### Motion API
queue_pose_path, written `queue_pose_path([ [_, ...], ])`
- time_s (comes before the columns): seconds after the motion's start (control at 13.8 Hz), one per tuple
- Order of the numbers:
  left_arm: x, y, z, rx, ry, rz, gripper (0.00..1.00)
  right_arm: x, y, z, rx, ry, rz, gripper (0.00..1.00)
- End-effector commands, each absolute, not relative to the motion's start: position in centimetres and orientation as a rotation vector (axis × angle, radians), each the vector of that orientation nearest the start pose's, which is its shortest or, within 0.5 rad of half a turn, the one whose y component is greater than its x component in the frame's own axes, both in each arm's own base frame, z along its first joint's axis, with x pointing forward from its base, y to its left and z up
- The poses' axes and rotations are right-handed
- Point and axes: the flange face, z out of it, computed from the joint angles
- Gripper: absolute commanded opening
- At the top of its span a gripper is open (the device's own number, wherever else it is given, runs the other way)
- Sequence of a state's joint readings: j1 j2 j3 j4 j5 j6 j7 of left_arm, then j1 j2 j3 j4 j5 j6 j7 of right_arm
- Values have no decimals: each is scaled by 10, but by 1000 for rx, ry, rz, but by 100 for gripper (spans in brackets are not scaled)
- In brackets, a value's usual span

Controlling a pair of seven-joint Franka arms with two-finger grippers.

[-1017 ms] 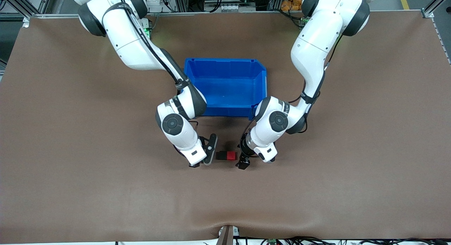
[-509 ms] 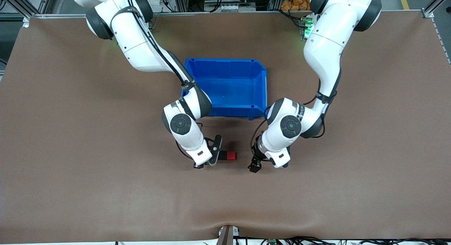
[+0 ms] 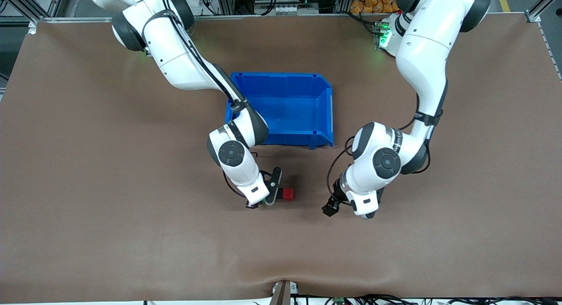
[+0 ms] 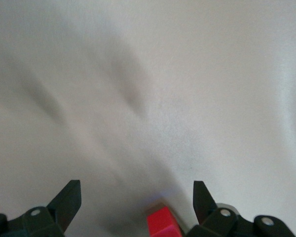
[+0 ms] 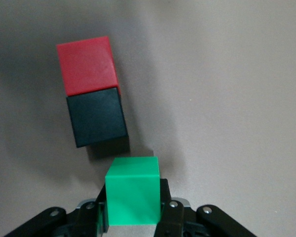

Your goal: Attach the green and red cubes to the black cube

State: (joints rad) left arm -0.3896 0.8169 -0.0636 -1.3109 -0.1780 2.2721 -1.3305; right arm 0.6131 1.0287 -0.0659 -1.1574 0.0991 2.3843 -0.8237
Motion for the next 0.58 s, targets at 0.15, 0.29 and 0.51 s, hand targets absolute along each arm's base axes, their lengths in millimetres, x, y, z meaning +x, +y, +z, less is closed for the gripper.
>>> queue_pose_path([
  [0.15,689,-295,285,-3050,-1335,108,100,653,431,186,-2466,-1962,-257,7],
  [0.29,691,-280,290,-3073,-1230,115,100,652,432,188,-2465,-1962,-247,8],
  [0.51,702,-231,315,-3046,-1071,59,100,649,436,186,-2474,-1947,-243,11],
])
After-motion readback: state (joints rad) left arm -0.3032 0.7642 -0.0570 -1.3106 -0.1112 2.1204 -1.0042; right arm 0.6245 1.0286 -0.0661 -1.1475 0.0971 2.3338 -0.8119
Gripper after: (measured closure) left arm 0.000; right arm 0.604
